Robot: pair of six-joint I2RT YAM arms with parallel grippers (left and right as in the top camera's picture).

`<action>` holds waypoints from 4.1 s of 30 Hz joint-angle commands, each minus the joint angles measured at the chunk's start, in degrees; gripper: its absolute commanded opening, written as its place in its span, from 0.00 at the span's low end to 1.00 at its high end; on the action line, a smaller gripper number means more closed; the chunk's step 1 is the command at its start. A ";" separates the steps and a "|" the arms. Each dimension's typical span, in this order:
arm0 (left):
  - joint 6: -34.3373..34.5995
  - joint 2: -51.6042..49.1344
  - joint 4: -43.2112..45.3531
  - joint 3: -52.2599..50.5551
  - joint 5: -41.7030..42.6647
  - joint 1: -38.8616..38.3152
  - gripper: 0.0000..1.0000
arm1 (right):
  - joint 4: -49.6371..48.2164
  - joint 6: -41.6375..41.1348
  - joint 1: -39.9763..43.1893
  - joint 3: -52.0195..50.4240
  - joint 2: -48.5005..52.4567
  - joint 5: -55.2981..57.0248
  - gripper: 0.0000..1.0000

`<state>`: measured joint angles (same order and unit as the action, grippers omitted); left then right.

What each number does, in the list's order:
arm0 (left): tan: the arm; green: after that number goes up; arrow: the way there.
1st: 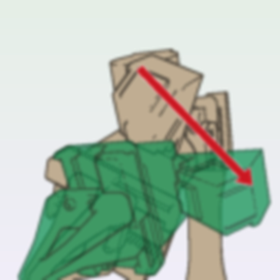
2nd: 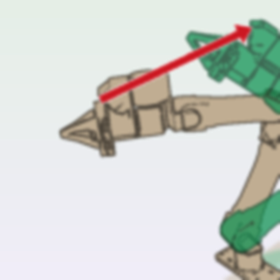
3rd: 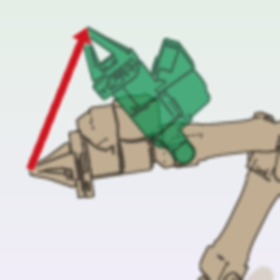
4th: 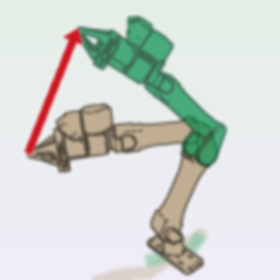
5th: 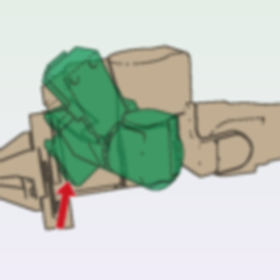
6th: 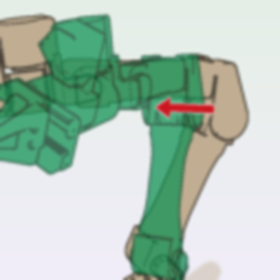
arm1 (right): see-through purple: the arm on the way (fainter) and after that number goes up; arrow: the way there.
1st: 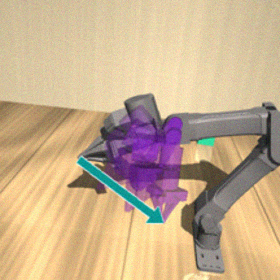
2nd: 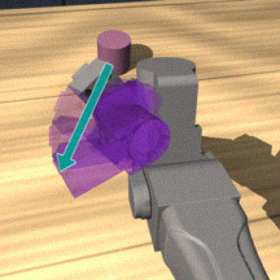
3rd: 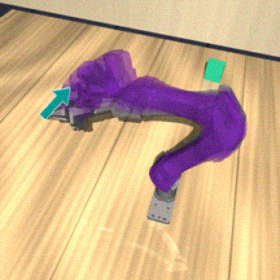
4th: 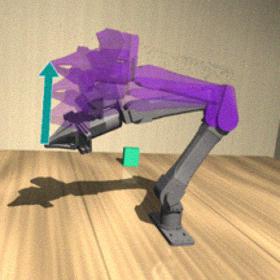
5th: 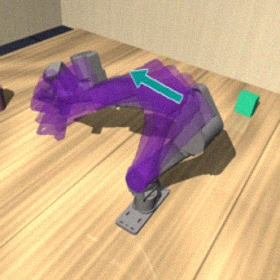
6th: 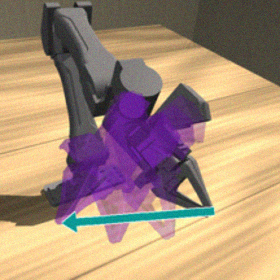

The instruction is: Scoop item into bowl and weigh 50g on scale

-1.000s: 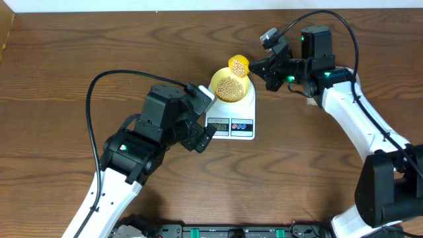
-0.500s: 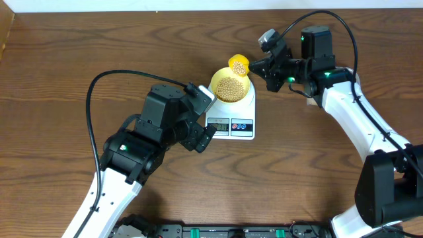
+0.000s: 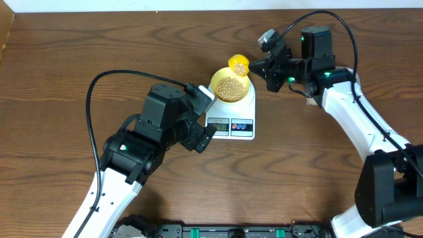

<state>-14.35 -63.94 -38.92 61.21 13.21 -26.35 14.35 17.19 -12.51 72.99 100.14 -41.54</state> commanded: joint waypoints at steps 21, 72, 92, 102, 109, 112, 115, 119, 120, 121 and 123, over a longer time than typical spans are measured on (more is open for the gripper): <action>0.50 0.61 0.00 0.24 -0.17 0.31 0.90 | 1.14 0.90 -0.35 0.00 0.33 -0.37 0.01; 0.50 0.61 0.00 0.24 -0.17 0.31 0.90 | 1.73 10.88 -0.35 0.00 0.33 -0.37 0.01; 0.50 0.61 0.00 0.24 -0.17 0.31 0.90 | 1.75 14.69 -0.33 0.00 0.33 -0.37 0.01; 0.50 0.61 0.00 0.24 -0.17 0.31 0.90 | 1.77 14.64 -0.33 0.00 0.33 -0.37 0.01; 0.50 0.61 0.02 0.24 -0.17 0.31 0.90 | 2.03 14.64 -0.92 0.00 0.33 -1.49 0.01; 0.50 0.61 0.00 0.24 -0.17 0.31 0.90 | 2.14 14.71 -1.22 0.00 0.33 -0.35 0.01; 0.50 0.61 0.00 0.24 -0.17 0.31 0.90 | 1.92 14.80 -1.22 0.00 0.33 -0.48 0.01; 0.50 0.61 0.00 0.24 -0.17 0.31 0.90 | 2.80 14.82 -1.42 0.00 0.33 0.57 0.01; 0.50 0.61 0.00 0.24 -0.17 0.31 0.90 | 2.78 14.82 -1.42 0.00 0.33 0.74 0.01; 0.50 0.61 0.00 0.24 -0.17 0.31 0.90 | 2.71 14.82 -1.42 0.00 0.33 0.61 0.01; 0.50 0.61 0.00 0.24 -0.17 0.31 0.90 | 2.69 14.82 -1.75 0.00 0.33 0.26 0.01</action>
<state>-14.35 -63.94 -38.92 61.21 13.21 -26.35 16.93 31.09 -13.63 72.99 100.14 -41.08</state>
